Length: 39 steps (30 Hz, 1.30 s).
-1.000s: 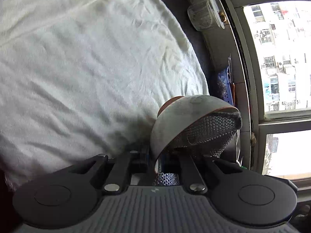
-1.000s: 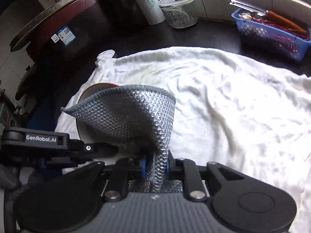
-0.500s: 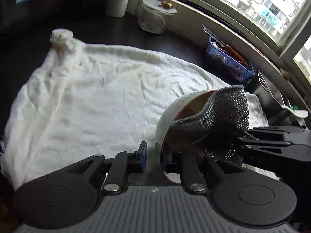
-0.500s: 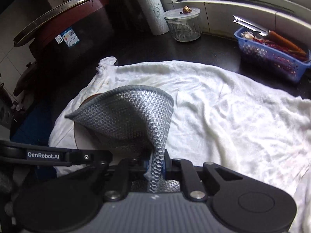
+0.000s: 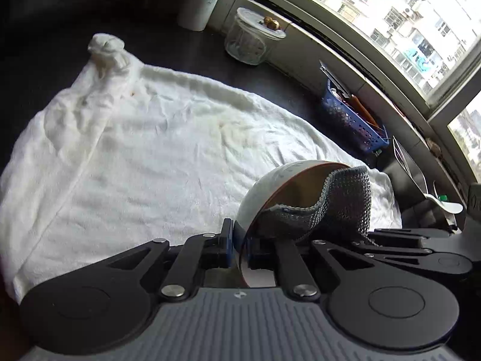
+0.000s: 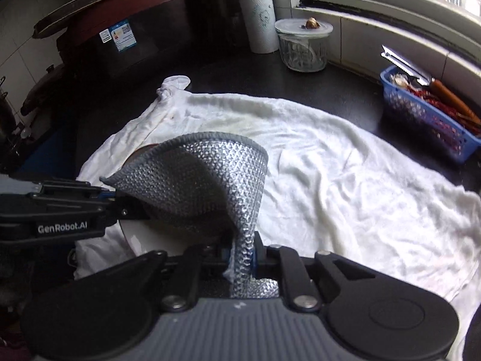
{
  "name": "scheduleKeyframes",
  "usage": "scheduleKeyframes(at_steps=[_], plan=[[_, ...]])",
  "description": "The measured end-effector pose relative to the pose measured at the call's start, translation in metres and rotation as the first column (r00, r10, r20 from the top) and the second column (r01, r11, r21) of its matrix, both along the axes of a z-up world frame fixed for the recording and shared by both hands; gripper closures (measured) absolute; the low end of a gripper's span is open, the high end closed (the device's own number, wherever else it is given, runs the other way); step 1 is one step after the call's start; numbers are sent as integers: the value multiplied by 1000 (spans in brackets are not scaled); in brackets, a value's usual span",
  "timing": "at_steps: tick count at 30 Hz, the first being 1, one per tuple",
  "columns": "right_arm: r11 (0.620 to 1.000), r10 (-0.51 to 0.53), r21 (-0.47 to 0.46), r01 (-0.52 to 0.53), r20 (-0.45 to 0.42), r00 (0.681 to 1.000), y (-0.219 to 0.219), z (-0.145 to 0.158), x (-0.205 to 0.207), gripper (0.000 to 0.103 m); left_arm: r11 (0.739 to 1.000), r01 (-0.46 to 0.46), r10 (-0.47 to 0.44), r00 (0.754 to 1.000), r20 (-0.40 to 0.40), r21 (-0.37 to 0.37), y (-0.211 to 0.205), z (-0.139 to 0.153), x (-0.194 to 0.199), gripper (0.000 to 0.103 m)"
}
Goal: Clean bowl
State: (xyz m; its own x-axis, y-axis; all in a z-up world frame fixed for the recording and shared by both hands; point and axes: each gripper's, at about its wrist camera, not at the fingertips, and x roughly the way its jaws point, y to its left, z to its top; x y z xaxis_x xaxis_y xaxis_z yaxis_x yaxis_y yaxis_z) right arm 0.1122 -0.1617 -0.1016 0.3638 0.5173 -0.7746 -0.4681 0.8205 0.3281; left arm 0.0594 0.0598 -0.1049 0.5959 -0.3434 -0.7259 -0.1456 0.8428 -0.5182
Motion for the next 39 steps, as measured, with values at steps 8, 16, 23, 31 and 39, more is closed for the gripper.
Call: scheduleKeyframes(at_steps=[8, 16, 23, 31, 39], plan=[[980, -91, 159, 120, -179, 980, -9, -15, 2, 86, 860, -213, 123, 969, -216, -464, 20, -55, -10, 96], [990, -88, 103, 100, -114, 990, -7, -5, -2, 84, 897, -135, 49, 977, -208, -421, 10, -48, 1, 93], [999, -33, -3, 33, 3, 999, -2, 0, -5, 88, 960, 155, -156, 988, -15, 232, -30, 15, 10, 89], [979, 124, -184, -87, 199, 972, 15, 25, -9, 89, 792, 253, -374, 920, 114, 556, -65, 39, 1, 95], [1000, -7, 5, 7, -13, 1000, 0, 4, 20, 86, 949, 162, -192, 977, 89, 272, -37, 19, -2, 95]])
